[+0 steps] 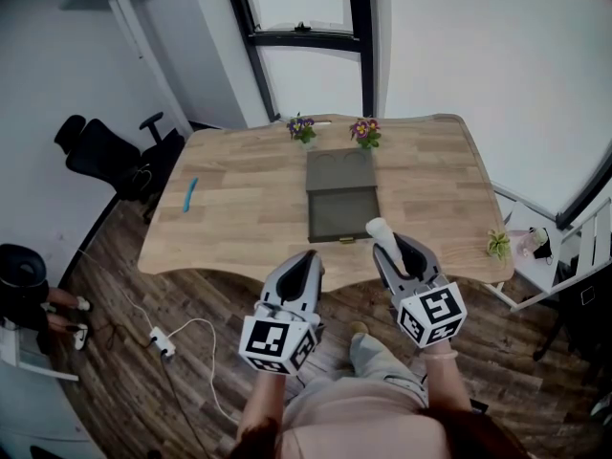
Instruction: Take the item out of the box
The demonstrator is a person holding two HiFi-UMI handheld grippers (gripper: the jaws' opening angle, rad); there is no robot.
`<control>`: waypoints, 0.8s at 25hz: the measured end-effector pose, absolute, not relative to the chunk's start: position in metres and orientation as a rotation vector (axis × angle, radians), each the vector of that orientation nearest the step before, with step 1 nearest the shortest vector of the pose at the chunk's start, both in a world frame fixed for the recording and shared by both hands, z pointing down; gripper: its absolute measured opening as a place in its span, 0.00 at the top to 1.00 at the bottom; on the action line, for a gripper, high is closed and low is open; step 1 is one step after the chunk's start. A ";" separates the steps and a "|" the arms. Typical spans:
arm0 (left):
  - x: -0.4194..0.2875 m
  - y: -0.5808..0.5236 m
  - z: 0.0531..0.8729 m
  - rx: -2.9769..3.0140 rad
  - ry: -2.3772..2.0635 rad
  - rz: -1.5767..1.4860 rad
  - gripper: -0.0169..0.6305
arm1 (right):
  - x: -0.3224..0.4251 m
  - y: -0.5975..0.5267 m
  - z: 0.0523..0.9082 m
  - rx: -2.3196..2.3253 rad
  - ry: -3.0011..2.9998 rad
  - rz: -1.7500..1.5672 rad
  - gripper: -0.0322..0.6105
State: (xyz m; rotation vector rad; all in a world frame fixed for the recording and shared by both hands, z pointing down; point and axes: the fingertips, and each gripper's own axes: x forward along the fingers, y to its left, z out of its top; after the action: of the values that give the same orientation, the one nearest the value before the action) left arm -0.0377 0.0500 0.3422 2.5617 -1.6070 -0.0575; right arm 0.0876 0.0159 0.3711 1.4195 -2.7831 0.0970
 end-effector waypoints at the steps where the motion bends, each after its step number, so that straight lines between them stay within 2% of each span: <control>1: -0.039 0.051 0.342 2.559 -1.612 -0.059 0.97 | 0.086 0.018 0.371 1.417 -2.781 0.090 0.74; 20: -0.040 0.051 0.343 2.550 -1.605 -0.052 0.97 | 0.087 0.031 0.361 1.437 -2.756 0.039 0.74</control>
State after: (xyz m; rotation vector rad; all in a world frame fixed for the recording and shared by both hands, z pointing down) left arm -0.0399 0.0513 0.3431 2.5502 -1.6046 -0.0523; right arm 0.0871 0.0315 0.3610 1.4367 -2.7560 0.0394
